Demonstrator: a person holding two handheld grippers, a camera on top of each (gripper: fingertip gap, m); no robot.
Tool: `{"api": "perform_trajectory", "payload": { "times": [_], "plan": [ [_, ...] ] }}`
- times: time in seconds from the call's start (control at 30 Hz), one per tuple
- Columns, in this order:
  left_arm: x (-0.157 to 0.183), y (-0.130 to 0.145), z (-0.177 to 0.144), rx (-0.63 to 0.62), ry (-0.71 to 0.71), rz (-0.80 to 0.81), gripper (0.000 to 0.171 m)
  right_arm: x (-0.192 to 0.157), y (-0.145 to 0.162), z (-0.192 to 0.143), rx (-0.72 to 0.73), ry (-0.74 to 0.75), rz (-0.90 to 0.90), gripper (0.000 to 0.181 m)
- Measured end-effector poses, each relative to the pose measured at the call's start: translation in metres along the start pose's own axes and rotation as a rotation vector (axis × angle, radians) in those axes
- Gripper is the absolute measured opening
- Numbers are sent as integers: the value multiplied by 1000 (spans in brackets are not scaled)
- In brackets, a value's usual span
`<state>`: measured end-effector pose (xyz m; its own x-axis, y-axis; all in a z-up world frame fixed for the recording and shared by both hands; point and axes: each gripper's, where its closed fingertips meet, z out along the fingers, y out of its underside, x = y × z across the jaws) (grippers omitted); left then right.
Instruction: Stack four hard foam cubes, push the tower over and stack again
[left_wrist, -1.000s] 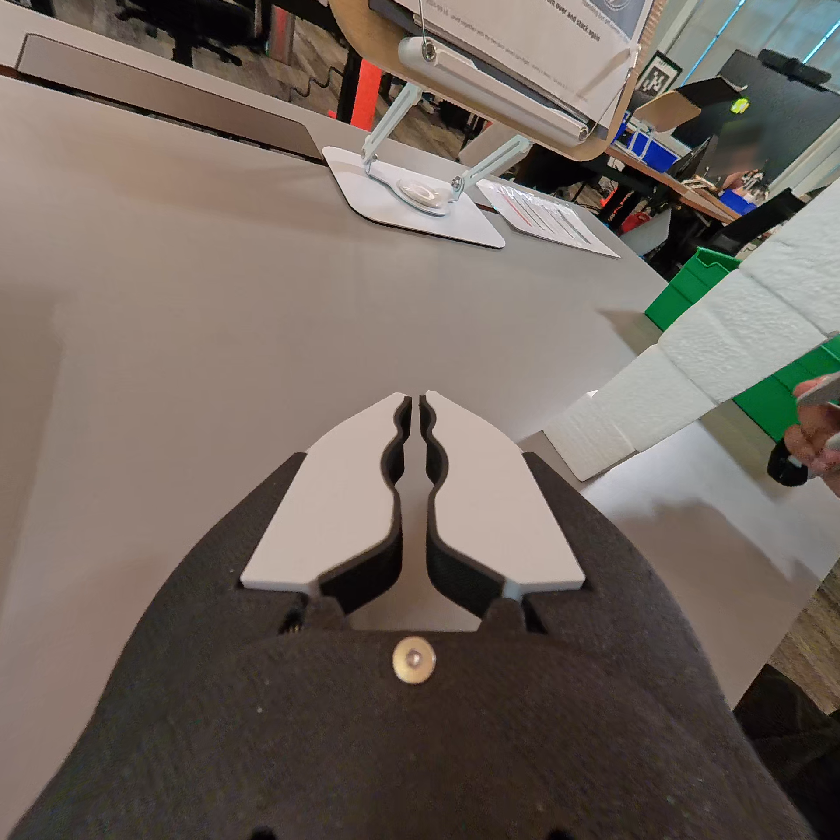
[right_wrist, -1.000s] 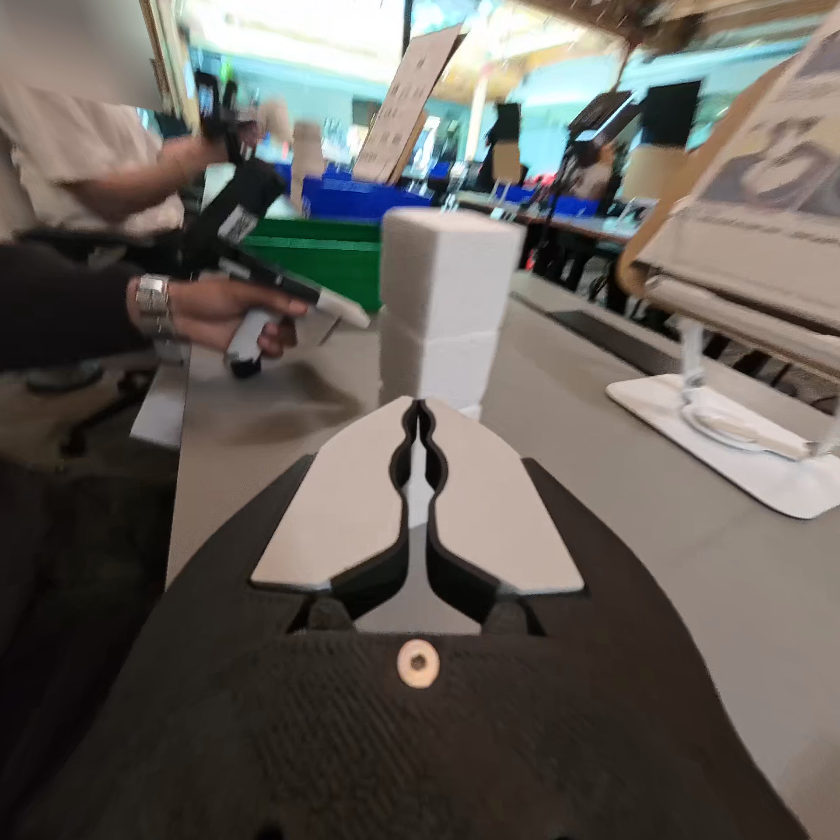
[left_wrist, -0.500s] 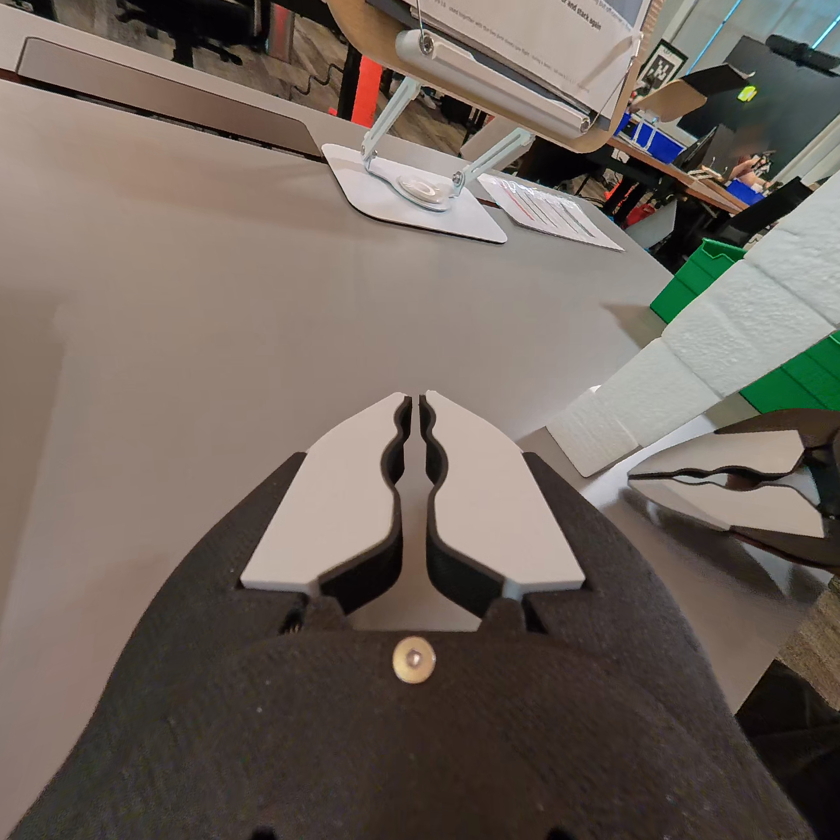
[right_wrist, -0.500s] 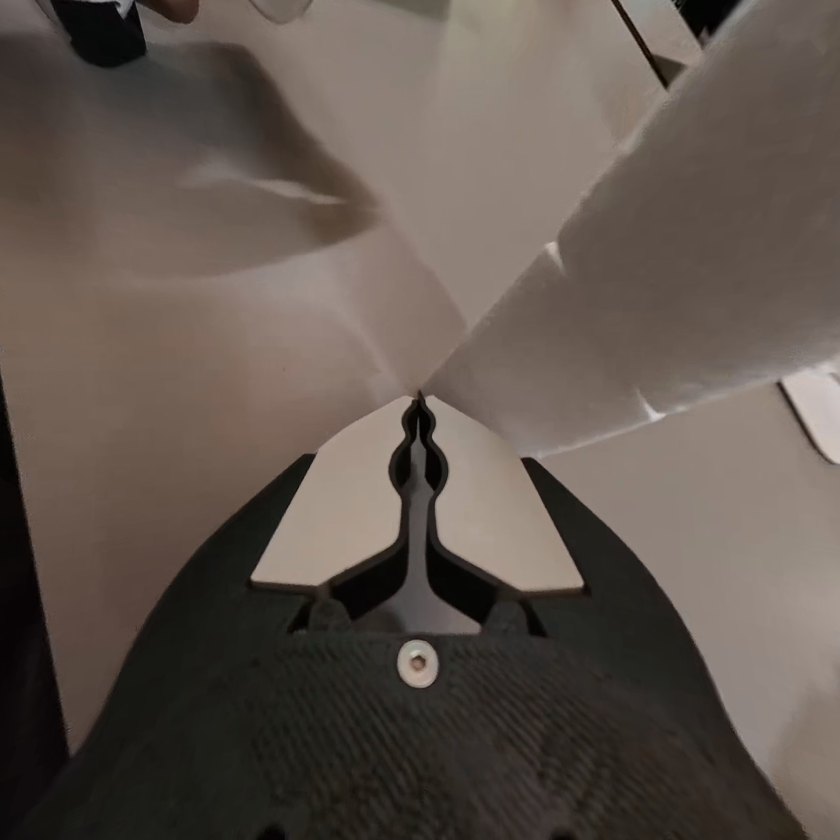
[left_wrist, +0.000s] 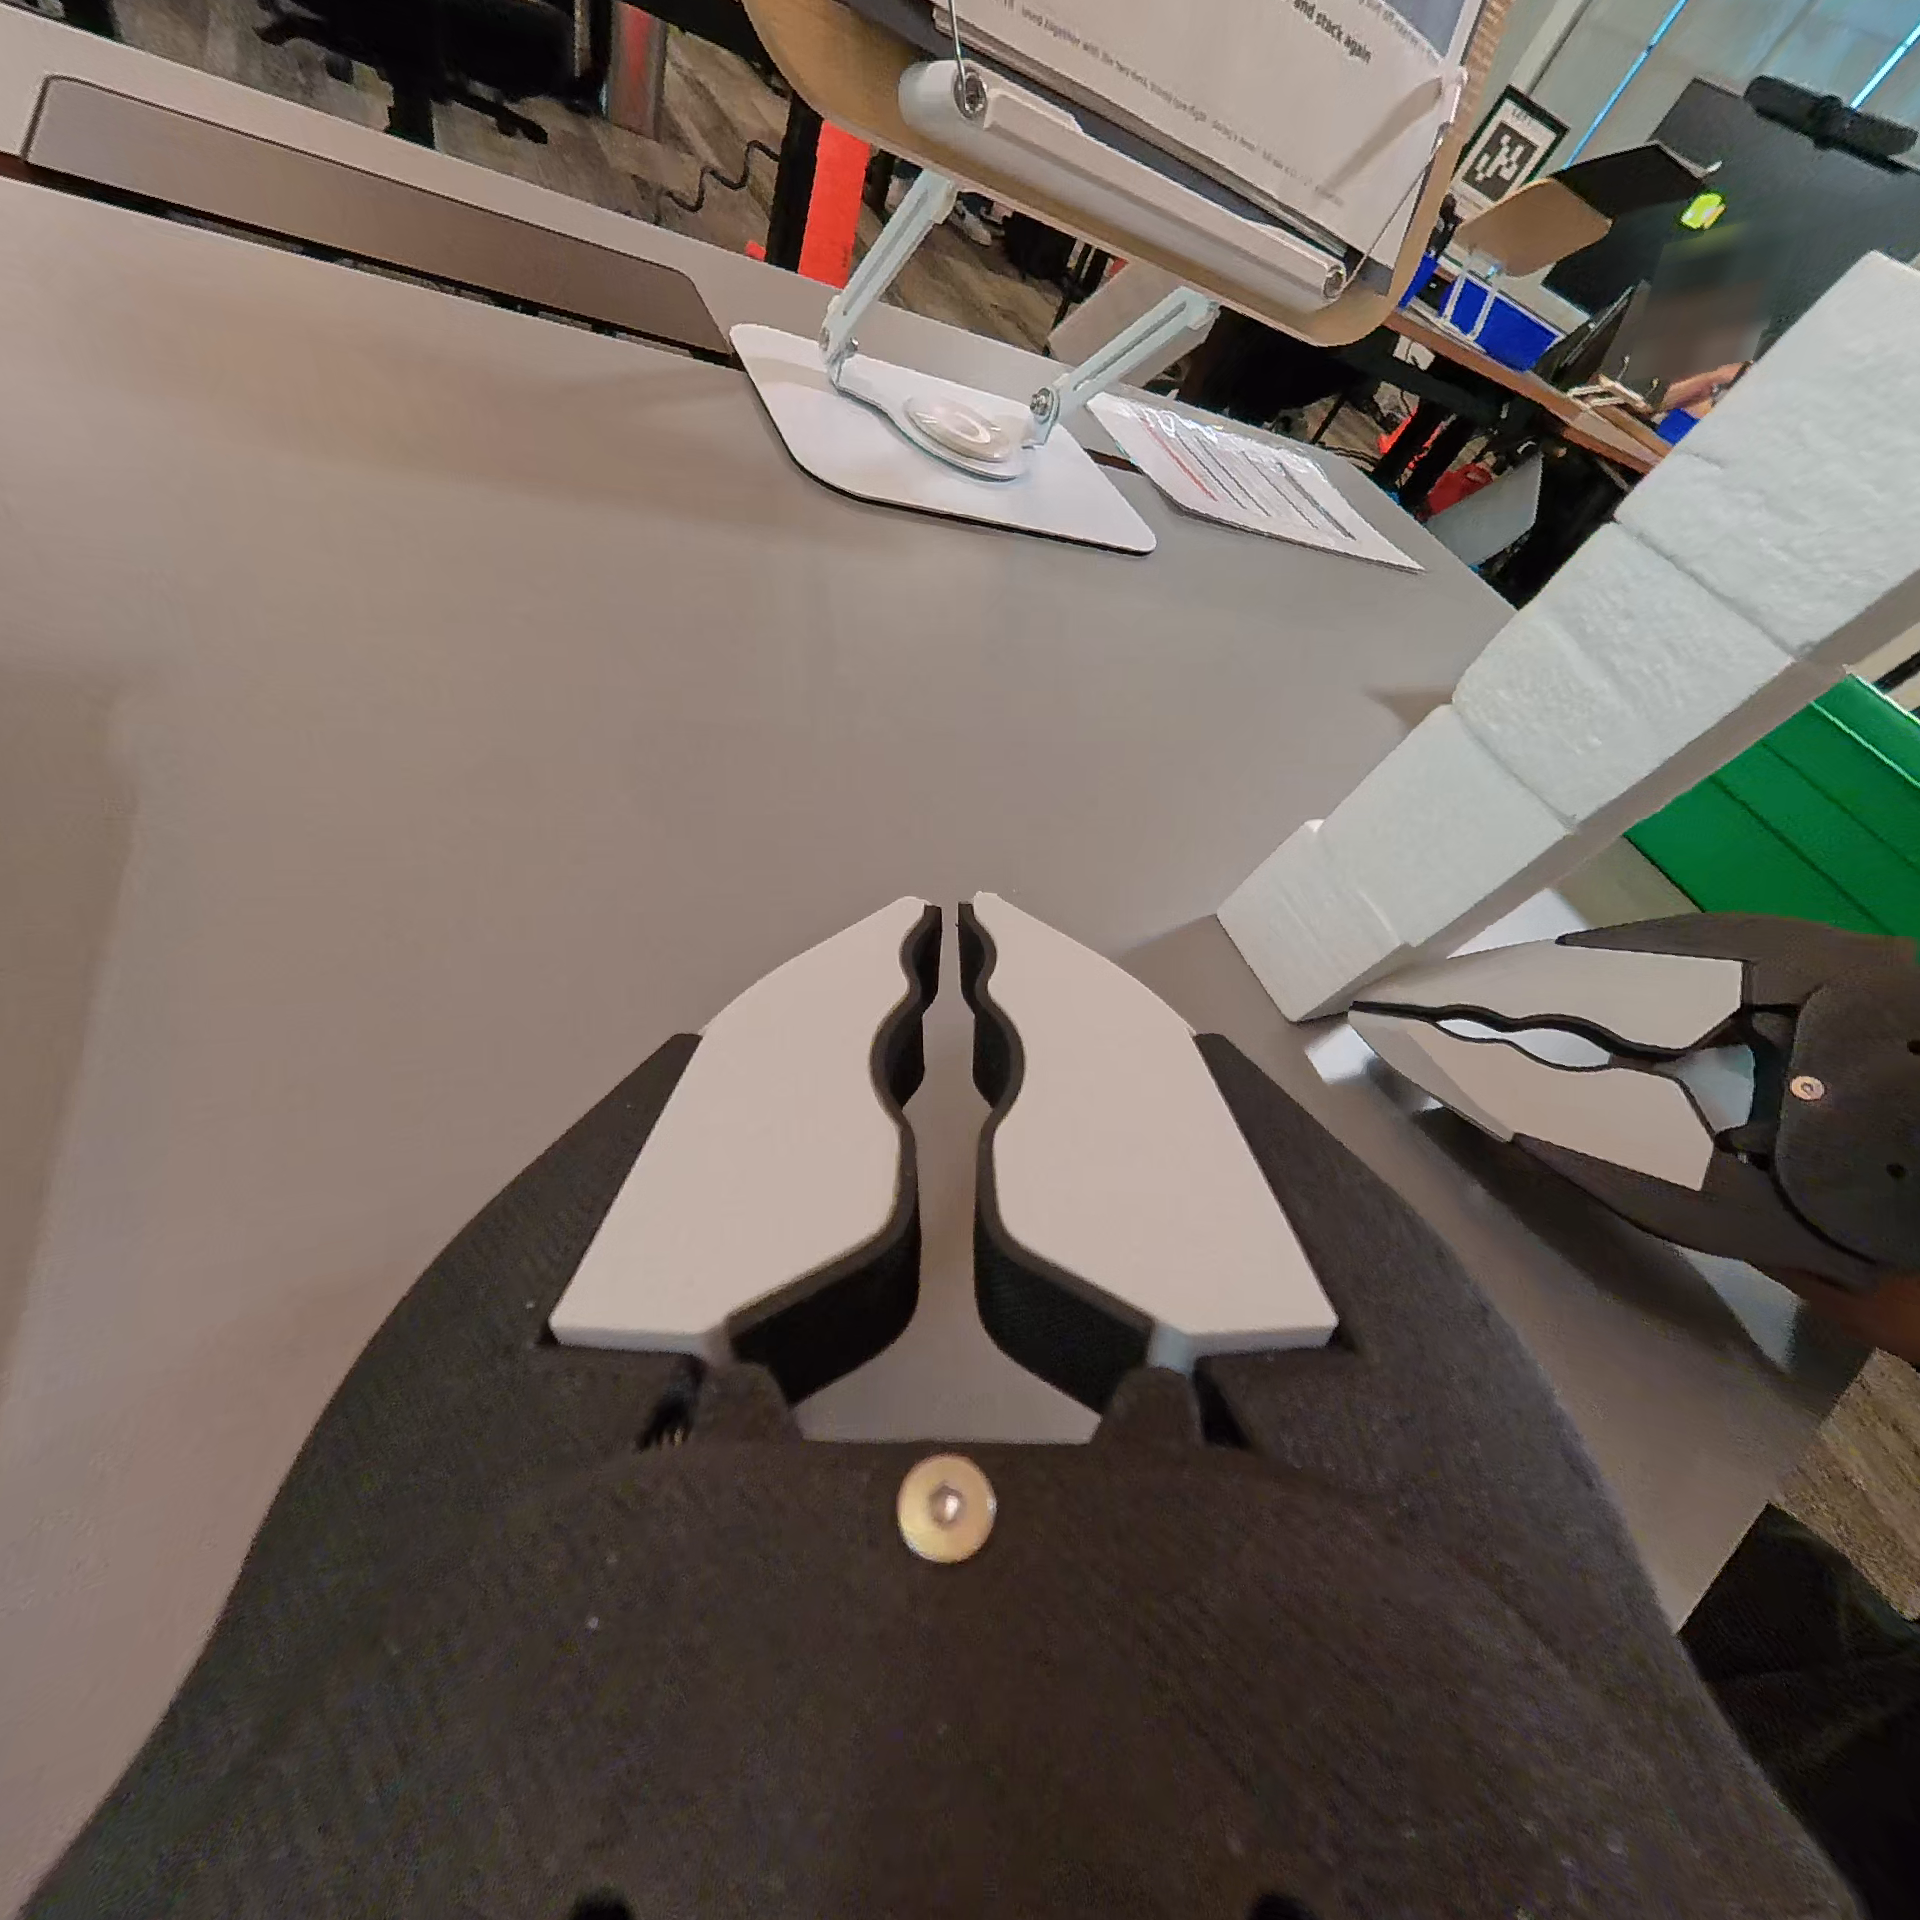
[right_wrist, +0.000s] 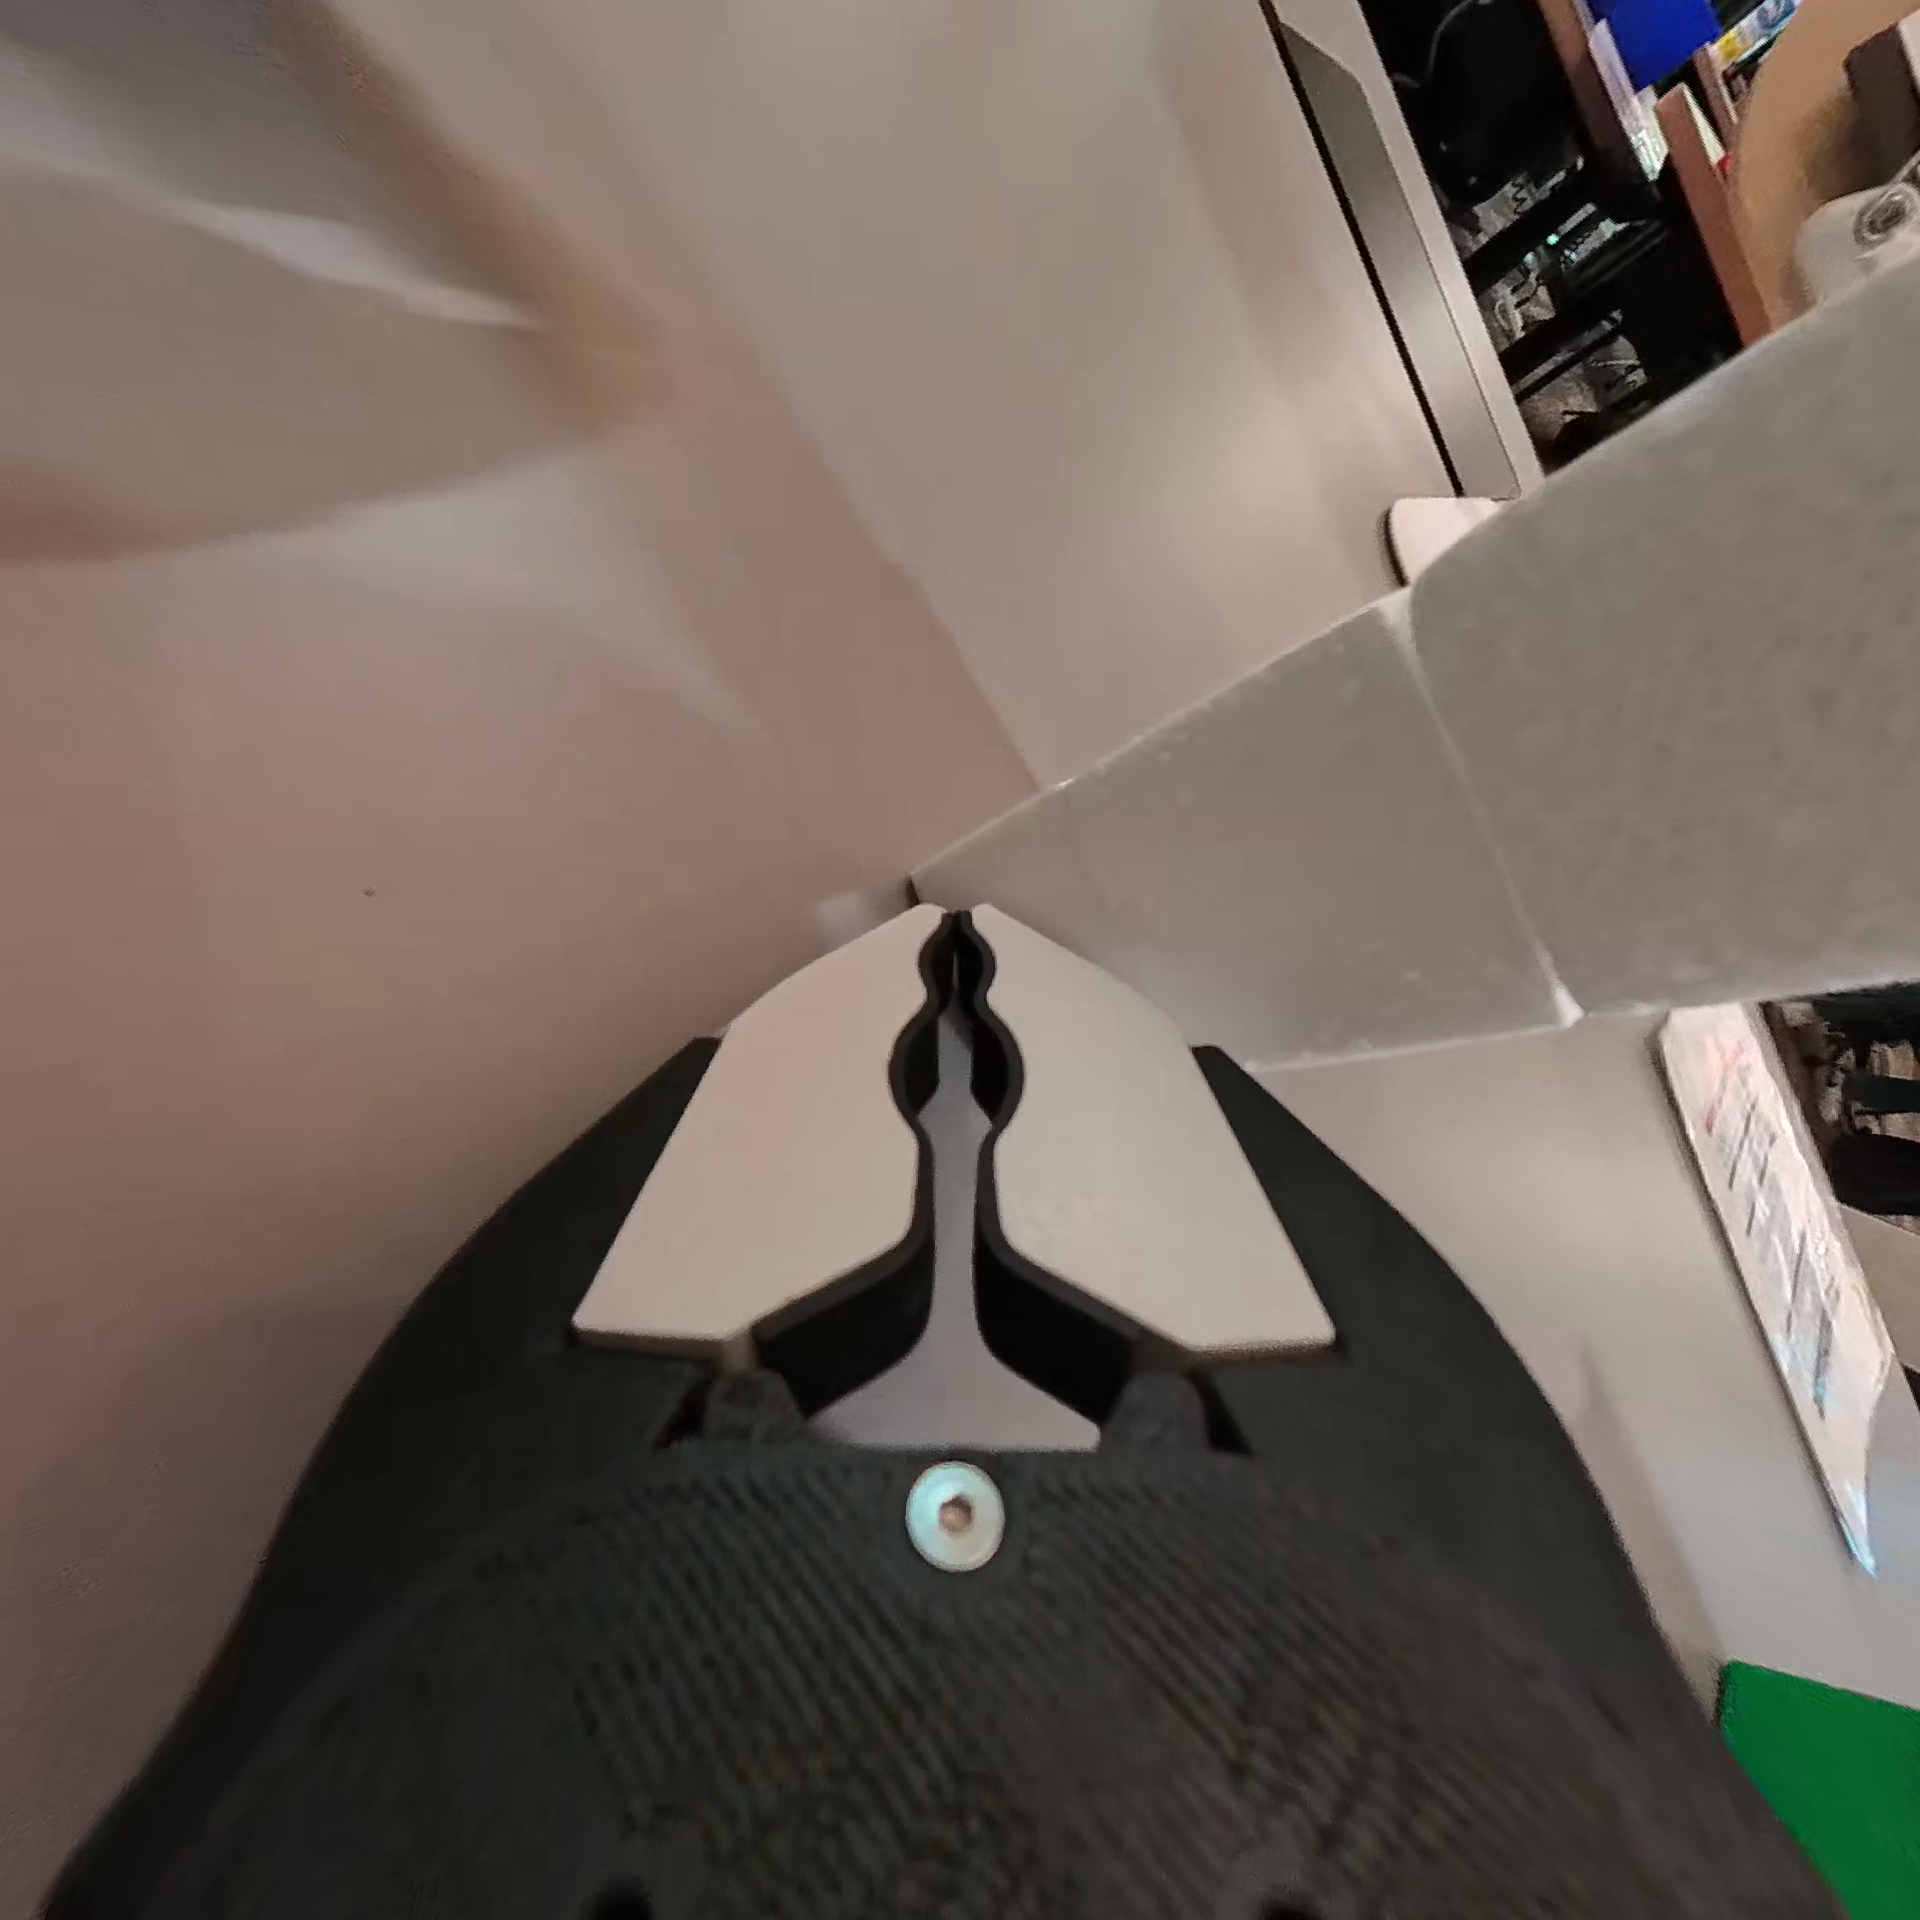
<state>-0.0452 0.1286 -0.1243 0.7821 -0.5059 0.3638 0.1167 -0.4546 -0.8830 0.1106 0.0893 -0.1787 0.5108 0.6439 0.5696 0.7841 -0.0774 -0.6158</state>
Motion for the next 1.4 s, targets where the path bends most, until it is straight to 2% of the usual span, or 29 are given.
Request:
{"api": "perform_trajectory", "payload": {
  "times": [0.2,0.27,0.33,0.43,0.5,0.57,0.63,0.7,0.8,0.87,0.93,1.07,1.13,1.3,1.4],
  "plan": [
    [0,0,0,-1,-1,0,4,3,0,-2,5,-20,17,0],
    [0,0,-1,1,-3,-1,4,-4,-7,-14,14,-105,79,0],
    [-1,-1,-2,4,-7,-3,3,-5,-19,-37,45,-206,217,0],
    [-2,-2,-3,9,-9,-8,3,37,-27,-72,143,-132,468,0],
    [-2,-1,-2,8,-6,-12,3,77,-10,-83,157,-18,621,0],
    [-1,-1,-1,4,-2,-10,3,114,27,-82,35,145,728,0],
    [0,0,-1,3,-3,4,3,127,67,-75,-189,215,819,0],
    [0,-1,-2,4,-10,18,3,127,93,-70,-375,216,920,0],
    [0,-2,-3,10,-19,31,3,118,101,-54,-529,135,1006,0],
    [-1,-2,-3,12,-24,35,3,112,93,-42,-576,87,1009,0],
    [-2,-3,-4,15,-30,34,3,101,67,-29,-570,4,981,0],
    [-16,-12,-8,65,-112,20,10,77,-36,-8,-297,-296,993,0],
    [-30,-25,-19,140,-206,13,16,78,-63,-4,-244,-328,963,0],
    [-56,-60,-58,380,-361,-15,17,100,-61,-15,-222,-228,839,0],
    [-66,-64,-67,415,-397,-44,17,121,-41,-35,-123,-136,806,4]
  ]
}}
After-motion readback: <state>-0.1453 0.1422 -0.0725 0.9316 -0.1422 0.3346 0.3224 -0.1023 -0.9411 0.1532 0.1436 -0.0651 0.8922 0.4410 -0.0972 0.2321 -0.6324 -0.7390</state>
